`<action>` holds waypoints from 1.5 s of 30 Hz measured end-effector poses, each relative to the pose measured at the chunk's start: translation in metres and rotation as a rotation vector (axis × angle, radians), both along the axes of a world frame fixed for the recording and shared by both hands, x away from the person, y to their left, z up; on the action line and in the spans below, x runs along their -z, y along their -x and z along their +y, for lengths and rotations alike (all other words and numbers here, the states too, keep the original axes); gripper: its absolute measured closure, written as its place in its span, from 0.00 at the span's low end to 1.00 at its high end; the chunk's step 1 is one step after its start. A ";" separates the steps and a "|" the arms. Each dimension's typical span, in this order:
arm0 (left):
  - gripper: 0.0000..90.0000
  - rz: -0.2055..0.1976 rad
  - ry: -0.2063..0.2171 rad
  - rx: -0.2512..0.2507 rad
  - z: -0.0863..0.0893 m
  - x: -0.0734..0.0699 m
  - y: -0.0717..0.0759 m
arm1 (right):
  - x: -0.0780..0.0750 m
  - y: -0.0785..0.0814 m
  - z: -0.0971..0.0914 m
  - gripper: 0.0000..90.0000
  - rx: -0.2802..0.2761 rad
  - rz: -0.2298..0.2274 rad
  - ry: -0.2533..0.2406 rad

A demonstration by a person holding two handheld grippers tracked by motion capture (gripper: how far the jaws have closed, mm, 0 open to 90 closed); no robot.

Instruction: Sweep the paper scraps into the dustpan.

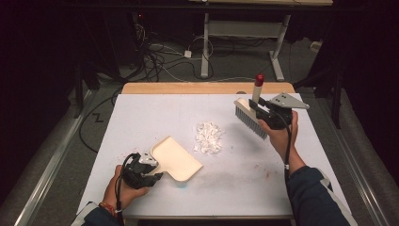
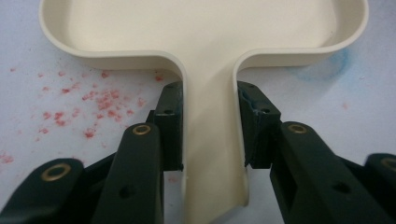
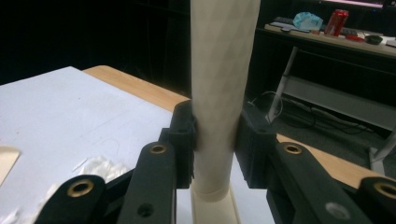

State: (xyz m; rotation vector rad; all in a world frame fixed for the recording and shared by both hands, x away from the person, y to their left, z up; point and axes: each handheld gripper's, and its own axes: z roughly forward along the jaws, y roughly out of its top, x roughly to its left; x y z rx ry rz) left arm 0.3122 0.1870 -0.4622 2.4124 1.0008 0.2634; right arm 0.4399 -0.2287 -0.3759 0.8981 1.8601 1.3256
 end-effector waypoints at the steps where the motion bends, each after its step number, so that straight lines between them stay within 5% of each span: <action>1: 0.70 0.000 0.002 -0.002 0.000 0.000 0.000 | 0.000 -0.004 0.004 0.79 -0.005 0.002 -0.003; 9: 0.70 0.001 -0.004 0.004 -0.001 0.001 -0.002 | 0.011 -0.031 0.039 0.79 -0.003 0.033 -0.011; 14: 0.70 -0.001 -0.004 0.010 -0.002 0.001 -0.003 | 0.019 -0.037 0.065 0.79 0.032 -0.064 -0.004; 19: 0.70 0.000 -0.003 0.011 -0.003 0.002 -0.004 | 0.026 -0.040 0.083 0.79 0.006 -0.055 0.010; 24: 0.70 0.001 -0.003 0.012 -0.004 0.002 -0.005 | 0.041 -0.034 0.100 0.79 -0.079 0.004 -0.002; 30: 0.70 0.004 -0.007 0.012 -0.004 0.003 -0.005 | 0.044 -0.021 0.108 0.78 -0.173 0.022 0.022; 45: 0.70 0.019 -0.011 0.025 -0.012 0.003 -0.017 | 0.055 0.016 0.118 0.77 -0.228 -0.010 0.011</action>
